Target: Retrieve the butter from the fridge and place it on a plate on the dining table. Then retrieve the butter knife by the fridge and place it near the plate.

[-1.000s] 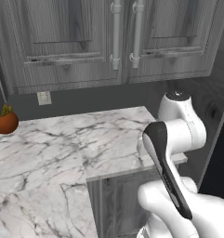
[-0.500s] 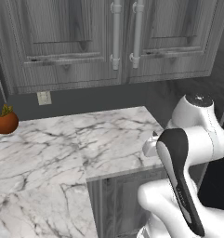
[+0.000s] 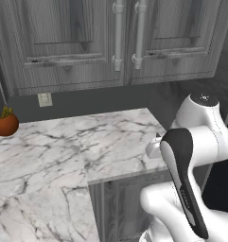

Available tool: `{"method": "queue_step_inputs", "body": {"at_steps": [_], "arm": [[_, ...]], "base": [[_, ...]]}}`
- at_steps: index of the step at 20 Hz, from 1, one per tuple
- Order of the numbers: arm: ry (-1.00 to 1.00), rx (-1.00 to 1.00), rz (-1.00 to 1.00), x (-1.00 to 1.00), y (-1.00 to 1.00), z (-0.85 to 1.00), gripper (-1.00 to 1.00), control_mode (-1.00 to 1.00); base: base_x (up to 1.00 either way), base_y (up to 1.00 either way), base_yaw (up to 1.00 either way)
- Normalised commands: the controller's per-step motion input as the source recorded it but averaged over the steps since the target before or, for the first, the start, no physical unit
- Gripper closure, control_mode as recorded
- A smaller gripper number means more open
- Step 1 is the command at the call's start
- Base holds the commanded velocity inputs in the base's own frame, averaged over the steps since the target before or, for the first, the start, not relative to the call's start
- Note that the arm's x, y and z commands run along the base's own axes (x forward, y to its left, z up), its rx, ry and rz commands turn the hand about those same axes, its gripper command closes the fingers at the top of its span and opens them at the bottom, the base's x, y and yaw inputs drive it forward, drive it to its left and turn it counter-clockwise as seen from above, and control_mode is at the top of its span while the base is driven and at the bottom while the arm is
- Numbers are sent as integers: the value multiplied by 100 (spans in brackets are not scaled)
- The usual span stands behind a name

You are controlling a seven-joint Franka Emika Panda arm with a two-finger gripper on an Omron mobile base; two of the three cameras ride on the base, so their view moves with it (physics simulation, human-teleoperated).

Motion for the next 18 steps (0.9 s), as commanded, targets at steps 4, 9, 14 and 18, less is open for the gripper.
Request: {"method": "queue_step_inputs", "body": {"at_steps": [4,9,14,18], "arm": [[0,0,0,0,0,0,100,100],[0,0,0,0,0,0,100,100],[0,0,0,0,0,0,100,100],[0,0,0,0,0,0,100,100]], "base": [[-60,0,0],[-76,-2,0],[-69,0,0],[-62,-6,0]]}}
